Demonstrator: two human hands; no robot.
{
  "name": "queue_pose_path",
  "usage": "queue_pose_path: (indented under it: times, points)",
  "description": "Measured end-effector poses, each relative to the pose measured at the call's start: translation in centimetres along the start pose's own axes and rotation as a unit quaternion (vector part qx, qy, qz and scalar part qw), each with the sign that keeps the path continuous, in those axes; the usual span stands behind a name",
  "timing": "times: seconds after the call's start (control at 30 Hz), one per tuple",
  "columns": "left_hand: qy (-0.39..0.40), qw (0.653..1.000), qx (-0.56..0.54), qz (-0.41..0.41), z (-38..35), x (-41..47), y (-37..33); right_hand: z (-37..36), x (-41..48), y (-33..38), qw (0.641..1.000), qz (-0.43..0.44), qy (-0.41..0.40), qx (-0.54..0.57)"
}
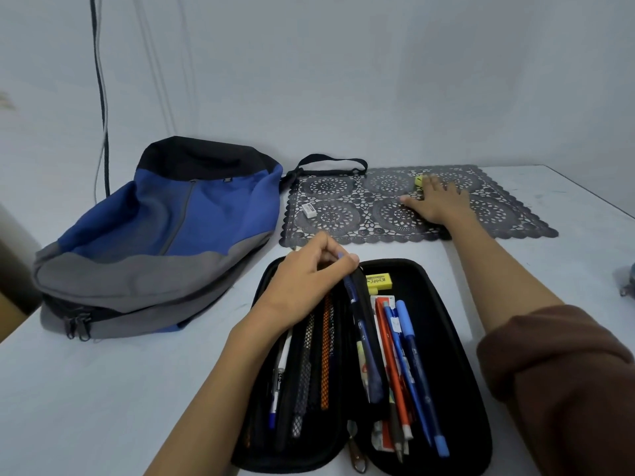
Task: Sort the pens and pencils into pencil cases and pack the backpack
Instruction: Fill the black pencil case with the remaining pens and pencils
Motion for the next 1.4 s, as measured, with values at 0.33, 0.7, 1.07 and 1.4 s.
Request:
queue_pose_path:
  times: [0.33, 0.7, 1.07, 1.4]
  points:
    - [0.001, 1.000, 0.012, -0.014, 0.0, 0.1, -0.2, 1.9, 1.2, -0.5, 0.993, 0.000, -0.100, 0.069]
    - [-0.007, 1.000, 0.008, -0.009, 0.1, 0.1, -0.1, 3.1, -3.3, 1.1, 0.986, 0.030, -0.134, 0.093]
    - [-0.016, 1.000, 0.001, -0.004, -0.1, -0.1, 0.0, 3.3, -17.7, 8.8, 0.942, 0.205, 0.245, 0.106]
    - [-0.025, 1.000, 0.005, -0.014, 0.0, 0.0, 0.1, 2.3, -17.8, 9.5, 0.969, 0.155, 0.190, -0.033]
Point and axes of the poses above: each hand's wrist, its own x-axis towards the middle knuckle, its own z-axis out of the back of the hand, y = z × x, the point moved 6 cm from there along x, towards the middle knuckle, and after that the axes turned 13 degrees about y, right-handed, at the moved point
